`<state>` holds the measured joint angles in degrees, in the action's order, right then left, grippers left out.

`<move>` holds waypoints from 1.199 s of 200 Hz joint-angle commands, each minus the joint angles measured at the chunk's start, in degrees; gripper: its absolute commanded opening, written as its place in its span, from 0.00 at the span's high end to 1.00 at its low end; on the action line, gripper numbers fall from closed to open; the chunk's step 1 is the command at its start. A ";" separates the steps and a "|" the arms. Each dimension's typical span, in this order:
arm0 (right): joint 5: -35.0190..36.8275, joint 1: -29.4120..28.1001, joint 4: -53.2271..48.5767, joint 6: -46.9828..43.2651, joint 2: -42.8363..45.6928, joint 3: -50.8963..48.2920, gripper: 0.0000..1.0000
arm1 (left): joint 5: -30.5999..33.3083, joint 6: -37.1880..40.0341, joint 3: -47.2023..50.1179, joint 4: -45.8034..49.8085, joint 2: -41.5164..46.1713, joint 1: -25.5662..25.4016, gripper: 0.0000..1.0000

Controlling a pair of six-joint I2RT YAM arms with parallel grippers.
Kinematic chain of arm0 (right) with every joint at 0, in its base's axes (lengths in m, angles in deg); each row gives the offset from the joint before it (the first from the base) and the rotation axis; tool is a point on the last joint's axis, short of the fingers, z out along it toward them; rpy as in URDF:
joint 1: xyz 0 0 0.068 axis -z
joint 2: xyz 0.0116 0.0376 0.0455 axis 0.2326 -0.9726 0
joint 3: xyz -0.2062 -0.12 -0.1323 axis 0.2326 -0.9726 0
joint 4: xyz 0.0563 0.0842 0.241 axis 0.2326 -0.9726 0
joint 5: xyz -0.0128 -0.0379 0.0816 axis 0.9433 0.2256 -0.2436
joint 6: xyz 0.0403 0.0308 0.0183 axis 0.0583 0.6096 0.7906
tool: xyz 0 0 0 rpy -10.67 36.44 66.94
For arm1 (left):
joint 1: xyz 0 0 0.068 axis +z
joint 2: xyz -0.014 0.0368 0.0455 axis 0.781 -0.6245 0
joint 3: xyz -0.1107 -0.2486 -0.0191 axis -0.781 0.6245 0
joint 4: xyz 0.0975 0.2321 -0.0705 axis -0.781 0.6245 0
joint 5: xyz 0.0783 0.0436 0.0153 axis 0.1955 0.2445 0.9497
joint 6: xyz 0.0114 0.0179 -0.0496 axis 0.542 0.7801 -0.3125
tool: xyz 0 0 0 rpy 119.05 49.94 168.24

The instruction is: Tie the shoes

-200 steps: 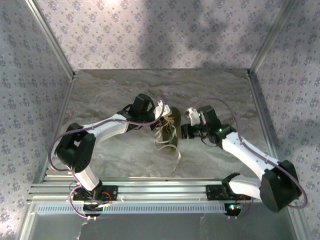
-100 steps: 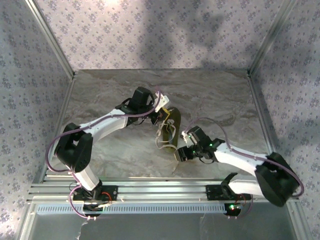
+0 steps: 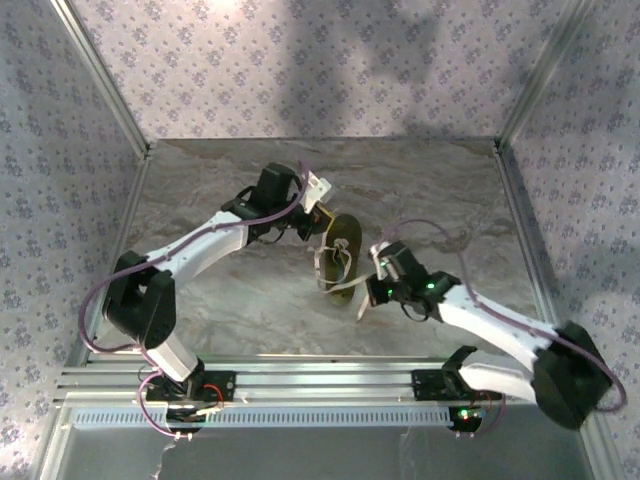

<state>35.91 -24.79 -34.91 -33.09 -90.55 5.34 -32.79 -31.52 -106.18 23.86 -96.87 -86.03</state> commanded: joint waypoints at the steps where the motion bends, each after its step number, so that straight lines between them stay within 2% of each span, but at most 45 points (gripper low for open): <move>1: 4.84 6.30 -8.40 2.87 7.08 4.32 1.00 | -0.63 -4.69 -2.82 -0.13 3.65 1.98 1.00; 21: 4.51 12.35 -13.25 2.71 8.29 8.69 1.00 | -0.77 -6.58 -3.18 -0.78 4.37 3.78 1.00; 64: 2.15 22.22 -15.82 -2.18 3.69 15.71 1.00 | 2.60 -4.65 -3.02 3.72 6.06 7.49 1.00; 120: -2.96 34.79 -14.86 -6.32 -1.56 19.06 1.00 | 5.96 -5.40 5.08 5.96 11.12 16.53 1.00; 151: -5.41 36.75 -12.80 -6.64 -5.34 18.05 1.00 | 8.73 -8.55 11.31 6.25 14.41 22.80 1.00; 181: -2.19 38.34 -11.83 -6.75 -6.49 15.12 1.00 | 8.92 -11.74 17.47 5.77 17.07 27.92 1.00; 240: -2.06 45.64 -7.81 -5.93 -10.54 10.43 1.00 | 9.28 -14.23 24.16 7.47 17.81 33.54 1.00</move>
<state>33.25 19.10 -45.08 -38.84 -98.73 17.12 -23.74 -43.89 -83.43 29.85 -80.19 -53.99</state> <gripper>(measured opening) 0.044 0.045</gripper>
